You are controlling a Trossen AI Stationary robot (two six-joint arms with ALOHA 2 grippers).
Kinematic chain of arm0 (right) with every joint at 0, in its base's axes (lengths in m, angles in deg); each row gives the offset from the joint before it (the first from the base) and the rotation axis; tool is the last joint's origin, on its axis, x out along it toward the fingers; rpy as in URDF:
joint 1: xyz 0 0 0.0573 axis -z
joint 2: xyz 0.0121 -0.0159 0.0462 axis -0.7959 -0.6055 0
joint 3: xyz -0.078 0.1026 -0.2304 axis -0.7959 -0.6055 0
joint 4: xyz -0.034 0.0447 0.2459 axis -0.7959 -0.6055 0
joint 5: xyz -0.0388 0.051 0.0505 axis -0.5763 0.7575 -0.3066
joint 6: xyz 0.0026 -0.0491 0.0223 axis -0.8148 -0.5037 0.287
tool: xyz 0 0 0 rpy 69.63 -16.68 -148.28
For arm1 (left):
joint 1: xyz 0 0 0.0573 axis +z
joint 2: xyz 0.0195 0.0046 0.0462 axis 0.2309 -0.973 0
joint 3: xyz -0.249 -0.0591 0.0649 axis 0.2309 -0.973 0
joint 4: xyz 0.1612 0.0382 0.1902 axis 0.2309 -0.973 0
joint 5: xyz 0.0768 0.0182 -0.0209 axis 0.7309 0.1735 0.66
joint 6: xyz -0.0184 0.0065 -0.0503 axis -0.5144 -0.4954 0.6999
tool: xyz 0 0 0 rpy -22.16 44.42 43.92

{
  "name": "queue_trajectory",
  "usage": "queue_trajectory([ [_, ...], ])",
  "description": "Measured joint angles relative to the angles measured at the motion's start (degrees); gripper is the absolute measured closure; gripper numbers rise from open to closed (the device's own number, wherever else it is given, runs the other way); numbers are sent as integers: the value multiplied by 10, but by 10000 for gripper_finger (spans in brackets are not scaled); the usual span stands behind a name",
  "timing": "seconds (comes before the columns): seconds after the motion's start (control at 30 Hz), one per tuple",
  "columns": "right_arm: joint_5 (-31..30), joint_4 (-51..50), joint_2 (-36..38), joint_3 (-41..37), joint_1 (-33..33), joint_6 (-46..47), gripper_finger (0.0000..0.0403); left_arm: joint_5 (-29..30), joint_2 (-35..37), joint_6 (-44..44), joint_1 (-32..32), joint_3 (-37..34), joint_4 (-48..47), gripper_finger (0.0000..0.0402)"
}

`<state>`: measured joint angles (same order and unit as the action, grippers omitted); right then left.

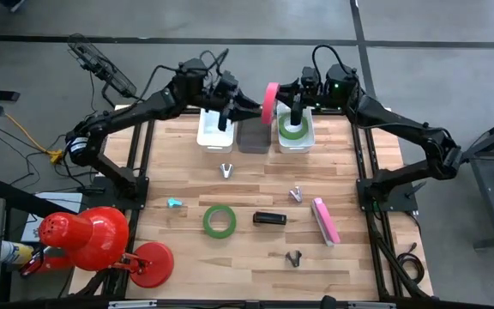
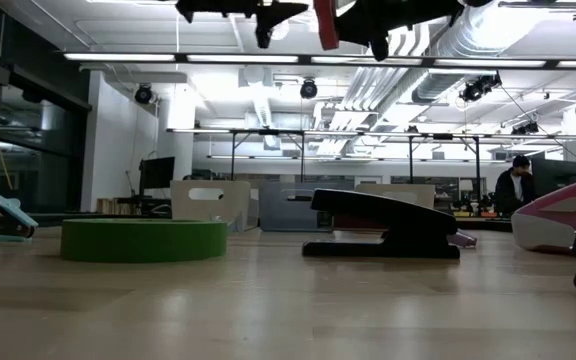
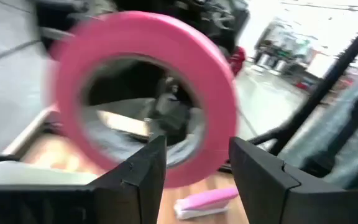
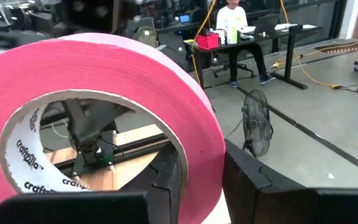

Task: Pick and place Stapler, Stapler remover, tape
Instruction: Put the pink tape into the right white bin

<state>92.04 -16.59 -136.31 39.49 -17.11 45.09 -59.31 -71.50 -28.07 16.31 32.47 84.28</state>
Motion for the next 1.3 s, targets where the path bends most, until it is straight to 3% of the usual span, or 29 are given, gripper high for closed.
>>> queue_trajectory([
  [0.2,-17,-52,11,0,28,0,328,28,33,-30,31,1,-75,229],
  [0.47,-91,-160,6,0,64,-10,328,97,91,-87,49,1,-187,229],
  [0.8,-153,-230,-4,10,118,-19,328,138,131,-105,48,0,-235,229],
  [1.1,-189,-489,-156,167,153,-17,328,159,132,-114,49,0,-239,229],
  [1.3,-177,-585,-262,246,168,-49,328,161,132,-114,48,0,-260,229],
])
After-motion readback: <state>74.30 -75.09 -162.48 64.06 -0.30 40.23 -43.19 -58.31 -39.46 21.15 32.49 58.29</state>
